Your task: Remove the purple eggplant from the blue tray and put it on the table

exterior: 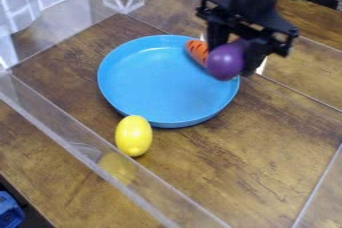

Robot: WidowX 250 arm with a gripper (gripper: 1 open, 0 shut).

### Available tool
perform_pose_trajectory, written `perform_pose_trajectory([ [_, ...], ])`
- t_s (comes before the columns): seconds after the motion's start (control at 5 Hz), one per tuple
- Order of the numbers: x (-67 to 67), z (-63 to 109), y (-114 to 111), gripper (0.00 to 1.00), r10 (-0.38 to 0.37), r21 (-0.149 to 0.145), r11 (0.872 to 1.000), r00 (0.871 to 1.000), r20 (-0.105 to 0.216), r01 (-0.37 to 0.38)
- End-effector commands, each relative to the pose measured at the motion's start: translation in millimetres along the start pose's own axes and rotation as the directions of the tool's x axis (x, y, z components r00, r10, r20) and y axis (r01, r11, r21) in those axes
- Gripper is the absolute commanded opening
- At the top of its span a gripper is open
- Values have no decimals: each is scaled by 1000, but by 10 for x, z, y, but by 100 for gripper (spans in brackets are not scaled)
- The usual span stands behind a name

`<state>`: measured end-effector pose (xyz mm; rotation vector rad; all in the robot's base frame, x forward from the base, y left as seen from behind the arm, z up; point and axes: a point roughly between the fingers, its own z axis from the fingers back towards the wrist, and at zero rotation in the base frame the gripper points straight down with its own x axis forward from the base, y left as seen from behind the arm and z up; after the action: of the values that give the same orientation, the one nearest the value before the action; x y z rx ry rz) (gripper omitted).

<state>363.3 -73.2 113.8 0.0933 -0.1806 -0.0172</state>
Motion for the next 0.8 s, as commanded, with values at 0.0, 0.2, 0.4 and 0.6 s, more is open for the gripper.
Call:
perform_pose_trajectory([
  [0.0, 108, 83, -185, 0, 10, -23, 1000, 999, 46, -9],
  [0.2, 101, -144, -266, 0, 12, -25, 1000, 1000, 26, -12],
  [0.4, 81, -363, -321, 0, 9, -32, 999, 1000, 13, -9],
  [0.6, 74, -556, -352, 0, 12, -42, 999, 1000, -5, -12],
])
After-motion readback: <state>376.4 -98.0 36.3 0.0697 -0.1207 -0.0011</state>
